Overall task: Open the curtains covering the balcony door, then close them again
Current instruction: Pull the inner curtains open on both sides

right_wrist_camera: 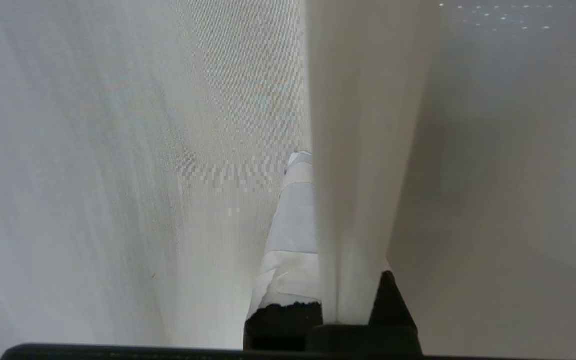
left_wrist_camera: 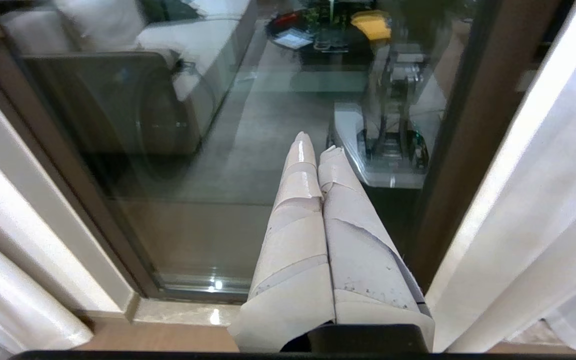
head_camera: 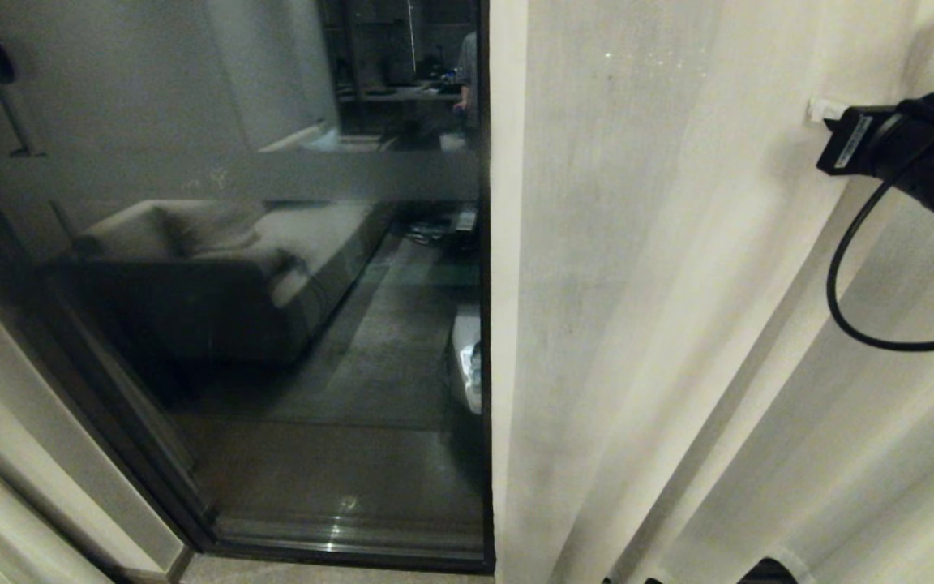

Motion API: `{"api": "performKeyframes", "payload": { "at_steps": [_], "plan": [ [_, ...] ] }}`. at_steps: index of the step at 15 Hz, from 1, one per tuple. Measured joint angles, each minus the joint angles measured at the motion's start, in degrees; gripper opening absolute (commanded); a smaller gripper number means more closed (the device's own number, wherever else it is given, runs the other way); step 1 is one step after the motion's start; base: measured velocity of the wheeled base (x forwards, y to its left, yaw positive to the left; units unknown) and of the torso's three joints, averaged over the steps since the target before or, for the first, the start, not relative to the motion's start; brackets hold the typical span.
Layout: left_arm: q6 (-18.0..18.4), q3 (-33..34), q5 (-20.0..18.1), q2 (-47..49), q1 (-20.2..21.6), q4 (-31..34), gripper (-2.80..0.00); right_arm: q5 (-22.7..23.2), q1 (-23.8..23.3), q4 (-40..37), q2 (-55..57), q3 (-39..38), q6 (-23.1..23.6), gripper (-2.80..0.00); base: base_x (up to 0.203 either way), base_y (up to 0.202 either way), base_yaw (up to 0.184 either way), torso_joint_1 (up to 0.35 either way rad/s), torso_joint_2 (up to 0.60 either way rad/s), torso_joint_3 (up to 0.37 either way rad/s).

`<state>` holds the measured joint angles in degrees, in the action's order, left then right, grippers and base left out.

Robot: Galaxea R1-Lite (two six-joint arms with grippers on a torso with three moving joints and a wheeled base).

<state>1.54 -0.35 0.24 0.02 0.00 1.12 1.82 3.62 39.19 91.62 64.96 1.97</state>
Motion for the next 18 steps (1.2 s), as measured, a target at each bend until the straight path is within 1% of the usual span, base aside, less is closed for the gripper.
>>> {"api": "performKeyframes", "payload": {
  "at_steps": [5,12,18],
  "plan": [
    [-0.05,0.00,-0.02,0.00,0.00,0.01,-2.80,0.00,-1.98,0.30,0.02,0.00,0.00,-2.80,0.000,-0.189,0.001,0.003,0.00,0.003],
    [-0.05,0.00,-0.02,0.00,0.00,0.00,-2.80,0.00,-6.59,0.28,0.05,-0.03,-0.09,-2.80,0.000,-0.189,0.000,0.002,0.00,0.002],
    [-0.05,0.02,0.02,0.00,0.00,0.02,-2.80,0.09,-9.17,0.27,0.02,-0.27,-0.17,-2.80,0.000,-0.188,-0.001,0.001,0.00,0.001]
  ]
}}
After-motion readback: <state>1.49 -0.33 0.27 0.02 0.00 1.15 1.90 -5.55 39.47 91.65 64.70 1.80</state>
